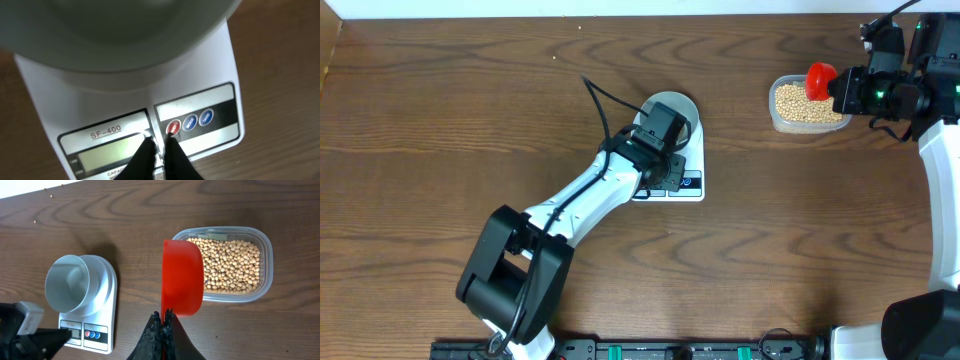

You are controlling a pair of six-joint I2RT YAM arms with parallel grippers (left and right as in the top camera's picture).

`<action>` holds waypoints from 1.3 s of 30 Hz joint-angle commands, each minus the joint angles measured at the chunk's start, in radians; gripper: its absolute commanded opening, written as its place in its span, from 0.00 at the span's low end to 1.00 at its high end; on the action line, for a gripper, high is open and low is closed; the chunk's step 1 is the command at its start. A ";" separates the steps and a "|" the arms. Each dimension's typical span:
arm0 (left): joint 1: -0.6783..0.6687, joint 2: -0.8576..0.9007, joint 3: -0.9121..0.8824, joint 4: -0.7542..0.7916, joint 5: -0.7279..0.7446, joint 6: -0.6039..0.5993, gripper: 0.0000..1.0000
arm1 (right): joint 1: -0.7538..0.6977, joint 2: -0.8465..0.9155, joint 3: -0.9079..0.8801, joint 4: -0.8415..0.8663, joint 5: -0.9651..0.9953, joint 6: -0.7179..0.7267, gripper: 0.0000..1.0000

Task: Scoop item into bowl and weigh 50g on scale
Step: 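Move the left gripper over the scale's button panel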

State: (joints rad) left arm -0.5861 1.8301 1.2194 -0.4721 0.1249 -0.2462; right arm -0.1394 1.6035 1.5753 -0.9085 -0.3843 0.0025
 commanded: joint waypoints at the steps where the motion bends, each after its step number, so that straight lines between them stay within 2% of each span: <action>1: -0.010 0.008 -0.010 -0.002 -0.006 0.026 0.26 | -0.006 -0.008 0.016 -0.002 0.002 -0.015 0.01; 2: -0.012 0.008 -0.010 -0.005 -0.006 0.026 0.33 | -0.006 -0.008 0.016 -0.002 0.002 -0.015 0.01; 7: -0.047 0.010 -0.010 -0.002 -0.006 0.085 0.50 | -0.006 -0.008 0.016 -0.008 0.002 -0.015 0.01; 13: -0.091 0.035 -0.010 0.023 -0.006 0.165 0.57 | -0.006 -0.008 0.015 -0.010 0.002 -0.015 0.01; 26: -0.092 0.070 -0.010 0.074 -0.006 0.175 0.65 | -0.006 -0.008 0.015 -0.013 0.002 -0.015 0.01; 39: -0.092 0.093 -0.010 0.076 0.003 0.192 0.65 | -0.006 -0.008 0.014 -0.024 0.002 -0.016 0.01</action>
State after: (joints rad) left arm -0.6807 1.9041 1.2190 -0.3962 0.1249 -0.0799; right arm -0.1394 1.6035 1.5753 -0.9279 -0.3843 0.0025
